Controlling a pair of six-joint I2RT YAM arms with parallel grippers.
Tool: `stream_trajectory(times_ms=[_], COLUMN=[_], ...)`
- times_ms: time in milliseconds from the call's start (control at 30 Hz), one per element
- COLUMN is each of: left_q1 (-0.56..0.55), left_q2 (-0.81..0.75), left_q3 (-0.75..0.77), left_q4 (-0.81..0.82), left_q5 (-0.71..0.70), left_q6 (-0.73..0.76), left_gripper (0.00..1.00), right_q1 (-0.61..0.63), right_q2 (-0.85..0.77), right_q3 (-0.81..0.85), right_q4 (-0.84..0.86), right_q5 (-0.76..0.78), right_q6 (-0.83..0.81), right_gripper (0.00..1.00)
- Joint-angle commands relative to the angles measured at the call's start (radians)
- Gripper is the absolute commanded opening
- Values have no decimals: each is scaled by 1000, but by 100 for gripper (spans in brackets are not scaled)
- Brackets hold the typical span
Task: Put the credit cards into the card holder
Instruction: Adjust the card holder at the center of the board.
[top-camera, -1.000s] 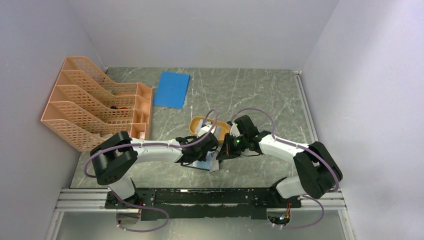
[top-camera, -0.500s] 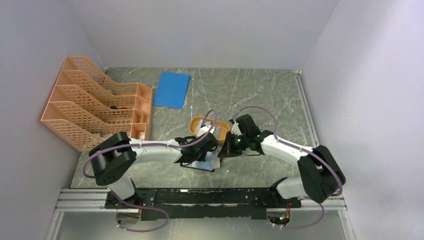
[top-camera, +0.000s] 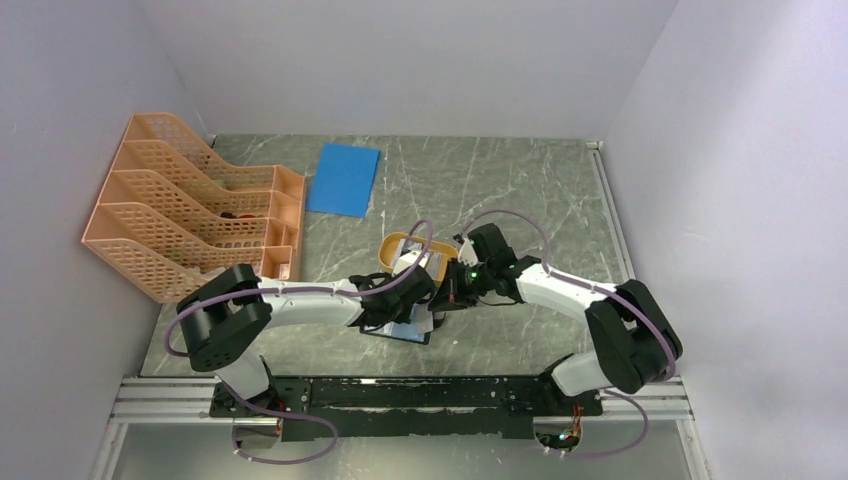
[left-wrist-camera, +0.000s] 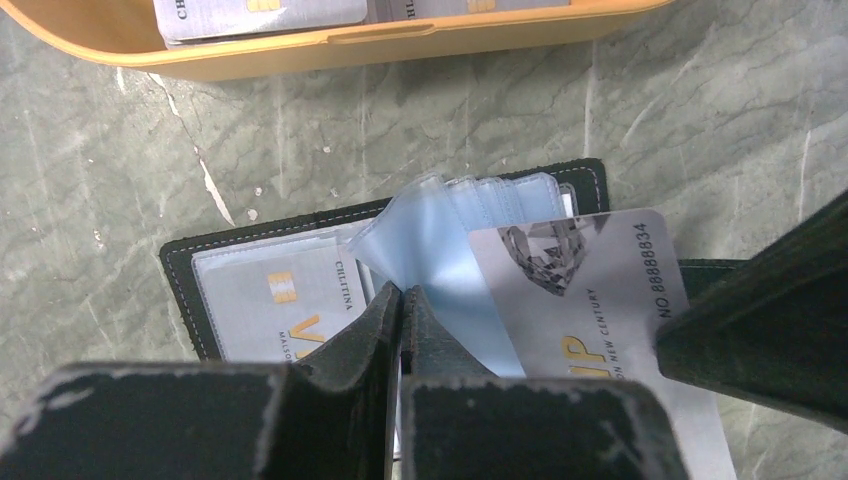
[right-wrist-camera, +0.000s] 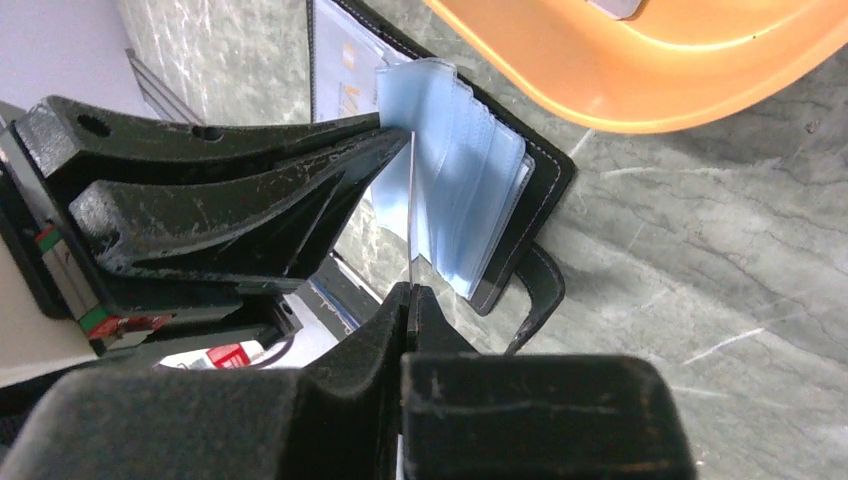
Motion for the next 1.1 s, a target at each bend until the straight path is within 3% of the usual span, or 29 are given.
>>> stream_trajectory(times_ms=[0,1067], left_q1=[-3,-3], left_q2=[-29,-75], left_q3=[-20,-3], left_q4=[-13,-30], left_q5=[2,12], left_q6=[-14,-26], left_gripper=[5,6], right_q1=[-18,-46], right_q2=[32,154], right_q3=[-4,-23], right_q4=[56,165], right_q5=[-53,-178], right_q6=[30,39], right_gripper=[0,0])
